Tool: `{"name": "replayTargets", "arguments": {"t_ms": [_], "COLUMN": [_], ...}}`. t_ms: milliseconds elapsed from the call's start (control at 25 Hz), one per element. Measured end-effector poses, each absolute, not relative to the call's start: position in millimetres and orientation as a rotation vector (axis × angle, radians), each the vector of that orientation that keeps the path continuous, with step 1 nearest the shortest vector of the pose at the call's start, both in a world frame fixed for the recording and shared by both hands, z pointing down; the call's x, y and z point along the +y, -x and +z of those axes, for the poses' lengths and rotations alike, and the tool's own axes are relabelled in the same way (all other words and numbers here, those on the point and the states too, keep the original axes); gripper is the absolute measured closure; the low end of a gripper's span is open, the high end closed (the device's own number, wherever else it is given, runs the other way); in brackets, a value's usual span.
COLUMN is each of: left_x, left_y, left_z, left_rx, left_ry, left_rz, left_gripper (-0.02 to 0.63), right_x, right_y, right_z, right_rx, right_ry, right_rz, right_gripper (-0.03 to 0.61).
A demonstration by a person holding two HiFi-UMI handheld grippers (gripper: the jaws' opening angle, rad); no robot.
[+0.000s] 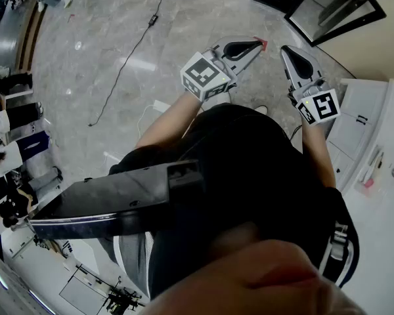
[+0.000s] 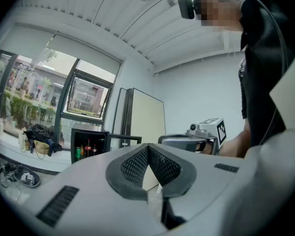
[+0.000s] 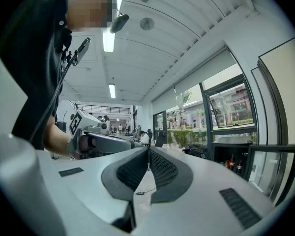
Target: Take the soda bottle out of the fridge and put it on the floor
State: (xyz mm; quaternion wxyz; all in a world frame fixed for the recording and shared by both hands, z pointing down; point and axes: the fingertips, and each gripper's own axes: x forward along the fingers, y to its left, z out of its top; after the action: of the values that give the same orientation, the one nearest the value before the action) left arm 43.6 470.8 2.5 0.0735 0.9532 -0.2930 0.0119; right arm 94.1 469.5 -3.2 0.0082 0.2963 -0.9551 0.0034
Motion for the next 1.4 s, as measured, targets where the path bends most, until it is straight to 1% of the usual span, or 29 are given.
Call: {"name": "replayTargets", "arguments": {"t_ms": [240, 520, 720, 880, 1120, 1400], "left_x": [475, 476, 483, 484, 481, 473], "left_y": [-48, -59, -72, -77, -97, -122], "left_z": [2, 1, 6, 6, 13, 15], "left_rx": [-0.893, -0.907, -0.88, -0.871, -0.901, -1.005], "left_ry": [-2.833, -2.857, -2.892, -2.843, -2.851, -2.833], "left_rz": [0.01, 0.029, 0.078, 0.043, 0.089, 0.078], "left_gripper": [0.612, 0.614, 0.614, 0.614, 0.612, 0.612], "right_x": [474, 469, 465, 464, 472, 469], "right_y": [-98, -111, -125, -127, -136, -165], "right_z": [-4, 1, 0, 2, 2, 6], "right_rx": [-2.987, -3.015, -3.038, -3.039, -3.035, -3.047], "right_ry": [-0.934, -0.99, -1.036, -0.997, -0.913, -0.852], "right_rz": [0.021, 0.092, 0.063, 0.048, -0.004, 0.008], "right_gripper": [0.558, 0.558, 0.566, 0.566, 0.566, 0.566]}}
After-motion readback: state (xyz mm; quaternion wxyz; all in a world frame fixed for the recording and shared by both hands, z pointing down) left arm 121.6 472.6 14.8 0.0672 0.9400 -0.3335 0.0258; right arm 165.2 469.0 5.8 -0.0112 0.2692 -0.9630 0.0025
